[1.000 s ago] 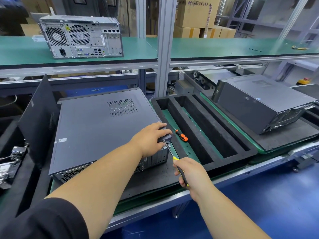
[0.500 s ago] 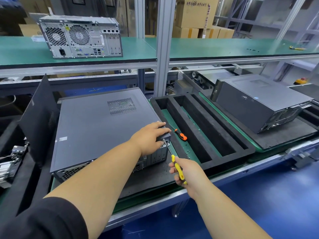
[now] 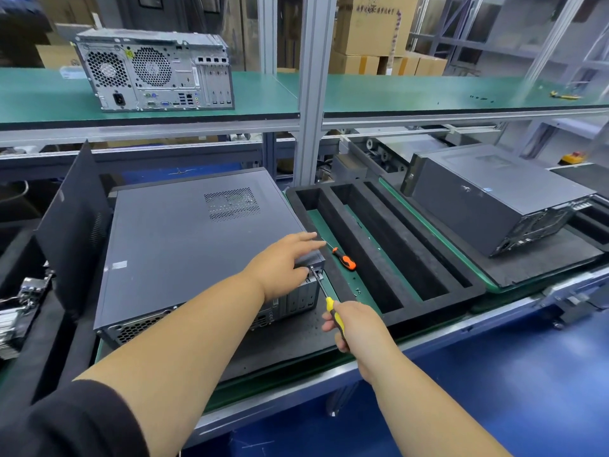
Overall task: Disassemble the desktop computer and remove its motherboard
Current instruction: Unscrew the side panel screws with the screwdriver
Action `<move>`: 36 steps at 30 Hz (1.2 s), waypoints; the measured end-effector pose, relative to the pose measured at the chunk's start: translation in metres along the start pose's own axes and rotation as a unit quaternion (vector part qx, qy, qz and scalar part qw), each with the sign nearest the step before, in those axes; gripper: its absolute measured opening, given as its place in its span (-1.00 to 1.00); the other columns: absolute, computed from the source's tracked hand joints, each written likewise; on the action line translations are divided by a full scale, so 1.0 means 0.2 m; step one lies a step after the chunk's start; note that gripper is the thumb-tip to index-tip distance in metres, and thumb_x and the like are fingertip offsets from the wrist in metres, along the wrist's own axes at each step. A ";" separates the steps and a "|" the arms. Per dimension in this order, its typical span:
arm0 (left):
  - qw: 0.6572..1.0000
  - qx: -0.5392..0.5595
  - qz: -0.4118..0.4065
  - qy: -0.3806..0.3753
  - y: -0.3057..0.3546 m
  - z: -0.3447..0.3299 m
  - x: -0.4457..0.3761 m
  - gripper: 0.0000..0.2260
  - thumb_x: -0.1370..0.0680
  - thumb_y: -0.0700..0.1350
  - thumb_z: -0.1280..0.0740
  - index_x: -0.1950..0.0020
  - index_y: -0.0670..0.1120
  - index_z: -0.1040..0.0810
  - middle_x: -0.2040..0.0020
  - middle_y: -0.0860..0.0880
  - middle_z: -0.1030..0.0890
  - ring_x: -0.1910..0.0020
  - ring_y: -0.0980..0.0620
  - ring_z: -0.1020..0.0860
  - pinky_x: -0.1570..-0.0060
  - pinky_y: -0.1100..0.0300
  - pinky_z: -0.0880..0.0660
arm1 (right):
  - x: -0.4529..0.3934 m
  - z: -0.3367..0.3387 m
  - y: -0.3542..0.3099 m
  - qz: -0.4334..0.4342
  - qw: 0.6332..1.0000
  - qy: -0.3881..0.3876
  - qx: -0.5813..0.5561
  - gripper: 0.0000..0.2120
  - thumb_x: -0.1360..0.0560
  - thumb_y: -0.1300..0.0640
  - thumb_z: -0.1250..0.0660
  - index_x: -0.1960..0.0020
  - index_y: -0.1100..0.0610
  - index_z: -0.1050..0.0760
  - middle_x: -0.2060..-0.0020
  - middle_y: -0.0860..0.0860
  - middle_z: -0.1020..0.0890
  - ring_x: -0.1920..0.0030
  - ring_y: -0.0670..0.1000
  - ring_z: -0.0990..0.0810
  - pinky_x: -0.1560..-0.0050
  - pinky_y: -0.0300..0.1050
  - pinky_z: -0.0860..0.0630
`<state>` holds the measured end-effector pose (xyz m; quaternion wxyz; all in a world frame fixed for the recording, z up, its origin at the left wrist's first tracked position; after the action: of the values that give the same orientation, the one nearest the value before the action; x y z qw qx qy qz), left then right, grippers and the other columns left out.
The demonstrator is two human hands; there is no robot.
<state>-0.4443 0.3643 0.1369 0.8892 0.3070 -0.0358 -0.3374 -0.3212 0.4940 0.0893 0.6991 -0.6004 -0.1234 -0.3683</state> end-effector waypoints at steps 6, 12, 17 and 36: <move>0.920 0.338 0.148 0.131 0.06 0.02 0.14 -0.79 -0.62 -0.19 -0.18 0.08 -0.04 -0.59 0.08 -0.01 -0.63 0.14 0.09 -0.58 0.10 0.29 -0.53 | 0.04 0.07 0.00 0.119 0.992 -0.035 -0.009 -0.83 -0.56 0.00 -0.30 0.03 0.11 -0.51 0.33 -0.03 -0.67 0.54 -0.10 -0.42 0.42 -0.20 -0.42; 0.822 0.438 0.364 -0.004 0.10 -0.20 0.22 -0.69 -0.66 -0.07 -0.13 0.11 -0.22 -0.56 0.14 -0.18 -0.67 0.20 -0.04 -0.65 0.10 0.16 -0.59 | 0.07 0.05 -0.03 0.071 0.994 -0.064 -0.049 -0.85 -0.57 0.06 -0.32 -0.01 0.14 -0.48 0.32 0.09 -0.61 0.53 -0.06 -0.34 0.47 -0.21 -0.30; 0.670 0.628 0.396 -0.009 0.10 -0.30 0.19 -0.59 -0.66 0.05 -0.11 -0.13 -0.26 -0.55 -0.07 -0.24 -0.64 -0.03 -0.12 -0.63 0.07 0.11 -0.58 | 0.07 0.01 -0.03 -0.040 0.992 -0.081 -0.089 -0.71 -0.63 0.05 -0.17 0.04 0.22 -0.57 0.42 0.09 -0.62 0.54 -0.05 -0.35 0.48 -0.21 -0.29; 0.530 0.749 0.392 0.072 0.10 -0.33 0.13 -0.43 -0.66 0.15 -0.02 -0.17 -0.33 -0.51 -0.08 -0.28 -0.64 -0.07 -0.17 -0.64 0.04 0.08 -0.59 | 0.09 0.01 -0.02 -0.019 0.990 -0.094 -0.108 -0.73 -0.60 0.06 -0.23 0.07 0.22 -0.60 0.32 0.10 -0.61 0.38 -0.02 -0.49 0.36 -0.20 -0.44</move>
<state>-0.3951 0.3946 0.0913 0.3763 0.8386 -0.3278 0.2186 -0.3105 0.4889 0.1049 0.6084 -0.7019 -0.1589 -0.3345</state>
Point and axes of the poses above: each hand's wrist, its own x-axis away from the middle knuckle, its own z-axis out of the back of the hand, y = z × x, the point moved 5 cm from there along -x, towards the middle knuckle
